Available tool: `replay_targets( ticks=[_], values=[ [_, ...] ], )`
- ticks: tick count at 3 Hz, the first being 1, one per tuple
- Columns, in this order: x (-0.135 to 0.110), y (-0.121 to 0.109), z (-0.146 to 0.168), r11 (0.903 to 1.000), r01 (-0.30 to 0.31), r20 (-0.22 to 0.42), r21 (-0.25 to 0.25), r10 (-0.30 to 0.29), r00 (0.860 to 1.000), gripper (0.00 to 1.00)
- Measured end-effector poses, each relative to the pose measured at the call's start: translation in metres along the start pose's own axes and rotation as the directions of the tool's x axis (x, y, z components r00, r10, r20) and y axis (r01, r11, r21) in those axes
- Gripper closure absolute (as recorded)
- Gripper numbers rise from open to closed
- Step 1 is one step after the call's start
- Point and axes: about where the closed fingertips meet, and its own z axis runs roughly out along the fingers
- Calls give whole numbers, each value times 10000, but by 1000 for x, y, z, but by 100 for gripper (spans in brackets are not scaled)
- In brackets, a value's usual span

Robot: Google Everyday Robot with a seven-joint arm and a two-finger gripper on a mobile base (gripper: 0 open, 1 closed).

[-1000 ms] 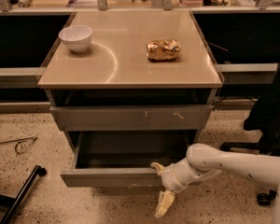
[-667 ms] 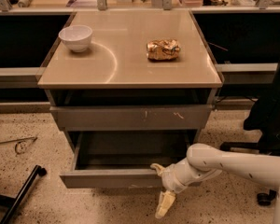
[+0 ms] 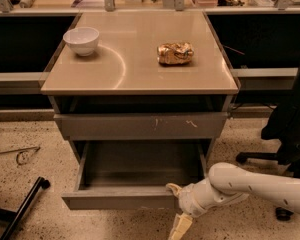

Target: Open middle drawer

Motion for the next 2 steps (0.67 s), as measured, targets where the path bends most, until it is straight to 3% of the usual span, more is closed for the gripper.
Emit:
replay_targets(
  ticks=[2],
  values=[
    [4,13,13,9982,-291,93,-528,296,9995,0]
  ],
)
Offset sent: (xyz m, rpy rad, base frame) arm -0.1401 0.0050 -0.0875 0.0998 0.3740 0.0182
